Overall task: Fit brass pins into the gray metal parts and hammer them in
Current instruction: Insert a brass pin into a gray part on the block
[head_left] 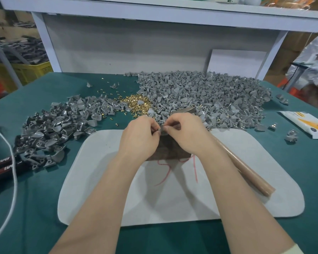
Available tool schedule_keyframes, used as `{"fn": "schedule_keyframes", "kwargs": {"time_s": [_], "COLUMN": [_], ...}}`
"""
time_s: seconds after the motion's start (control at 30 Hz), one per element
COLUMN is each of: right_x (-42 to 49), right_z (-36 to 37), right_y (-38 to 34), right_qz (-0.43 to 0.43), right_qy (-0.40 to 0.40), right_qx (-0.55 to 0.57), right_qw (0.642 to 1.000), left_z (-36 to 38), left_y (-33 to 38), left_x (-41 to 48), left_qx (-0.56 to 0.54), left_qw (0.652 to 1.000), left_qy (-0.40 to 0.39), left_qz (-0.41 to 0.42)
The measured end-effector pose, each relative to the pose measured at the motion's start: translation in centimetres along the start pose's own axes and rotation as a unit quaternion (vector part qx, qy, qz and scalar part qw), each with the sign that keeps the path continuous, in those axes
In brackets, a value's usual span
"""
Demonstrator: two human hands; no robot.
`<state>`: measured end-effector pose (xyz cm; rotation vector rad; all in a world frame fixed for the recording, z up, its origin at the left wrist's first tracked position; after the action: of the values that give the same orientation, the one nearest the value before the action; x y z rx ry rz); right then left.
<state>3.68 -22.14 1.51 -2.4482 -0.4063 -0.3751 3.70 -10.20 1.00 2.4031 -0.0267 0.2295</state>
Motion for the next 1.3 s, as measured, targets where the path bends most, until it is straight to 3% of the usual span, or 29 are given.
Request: {"fn": "schedule_keyframes", "kwargs": {"time_s": [0.33, 0.7, 0.83, 1.07, 1.3], "right_x": [0.1, 0.1, 0.0, -0.1, -0.1], "right_z": [-0.1, 0.3, 0.2, -0.8, -0.3], "right_y": [-1.4, -0.8, -0.8, 1.5, 0.4], "right_qz": [-0.028, -0.019, -0.017, 0.035, 0.008], "right_qy": [0.003, 0.015, 0.025, 0.021, 0.022], "right_qx": [-0.115, -0.129, -0.106, 0.059, 0.053], "right_qw": [0.993, 0.991, 0.994, 0.997, 0.998], "left_z": [0.0, -0.1, 0.0, 0.0, -0.1], "left_y": [0.1, 0.2, 0.0, -0.1, 0.0], "left_x": [-0.1, -0.2, -0.2, 0.0, -0.1], "left_qx": [-0.003, -0.007, -0.01, -0.004, -0.008], "left_qw": [1.0, 1.0, 1.0, 1.0, 1.0], "left_qy": [0.0, 0.001, 0.0, 0.003, 0.001], "left_qz": [-0.005, -0.003, -0.006, -0.007, -0.005]}}
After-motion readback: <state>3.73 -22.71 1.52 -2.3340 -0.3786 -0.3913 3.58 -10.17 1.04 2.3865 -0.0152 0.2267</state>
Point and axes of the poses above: each hand's wrist, its own x-axis towards the middle knuckle, its own z-axis out of the palm, y = z × x, the point moved 10 cm from there along x, towards the middle knuckle, and after that the axes turned 11 degrees about -z, right-handed, at the moved point
